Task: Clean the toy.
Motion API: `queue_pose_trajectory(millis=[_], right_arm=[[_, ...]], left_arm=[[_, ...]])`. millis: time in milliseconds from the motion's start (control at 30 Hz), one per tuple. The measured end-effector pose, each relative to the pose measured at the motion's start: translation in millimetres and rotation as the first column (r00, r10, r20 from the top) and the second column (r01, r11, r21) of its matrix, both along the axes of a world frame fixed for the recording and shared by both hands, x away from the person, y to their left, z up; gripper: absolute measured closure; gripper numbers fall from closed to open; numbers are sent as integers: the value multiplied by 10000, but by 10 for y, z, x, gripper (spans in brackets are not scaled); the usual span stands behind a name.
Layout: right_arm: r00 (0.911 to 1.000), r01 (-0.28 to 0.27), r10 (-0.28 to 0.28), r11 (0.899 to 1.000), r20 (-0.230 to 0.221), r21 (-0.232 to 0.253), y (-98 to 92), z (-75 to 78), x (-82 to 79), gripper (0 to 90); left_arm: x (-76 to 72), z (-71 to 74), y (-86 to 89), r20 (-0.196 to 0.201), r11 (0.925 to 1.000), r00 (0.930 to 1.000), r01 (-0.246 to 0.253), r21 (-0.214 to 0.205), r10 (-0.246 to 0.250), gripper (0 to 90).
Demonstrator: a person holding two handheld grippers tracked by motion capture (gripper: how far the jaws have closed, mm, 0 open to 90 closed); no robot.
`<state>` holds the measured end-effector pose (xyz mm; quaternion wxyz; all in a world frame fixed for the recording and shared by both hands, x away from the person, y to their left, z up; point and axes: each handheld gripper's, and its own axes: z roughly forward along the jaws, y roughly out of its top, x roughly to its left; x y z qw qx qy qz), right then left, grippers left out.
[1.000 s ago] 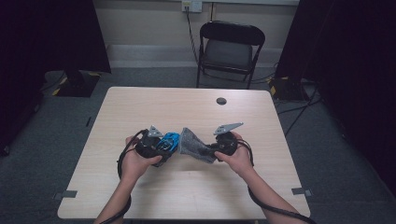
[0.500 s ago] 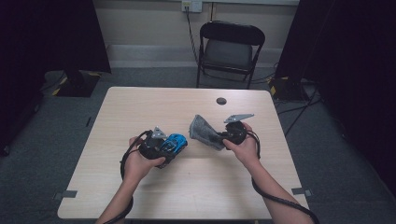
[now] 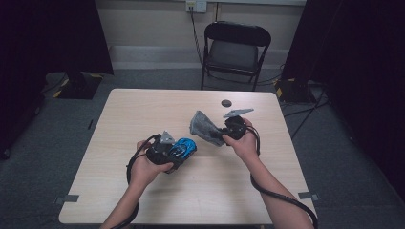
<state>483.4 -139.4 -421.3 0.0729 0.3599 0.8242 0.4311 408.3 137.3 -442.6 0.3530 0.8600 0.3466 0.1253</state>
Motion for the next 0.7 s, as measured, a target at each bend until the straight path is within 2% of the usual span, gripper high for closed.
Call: queue_pose_trajectory(millis=[333,700], right_arm=[[9999,-81,82,9999,-59,84,135,-9,54,760],[9985,-544,544,9985,-24,-11,311,9,49,759]], left_arm=[[-38,36,-87,53,9995,9996,294,-67,-293,285],[-61,47,-144,19,9986,9986,524,-108,-523,285]])
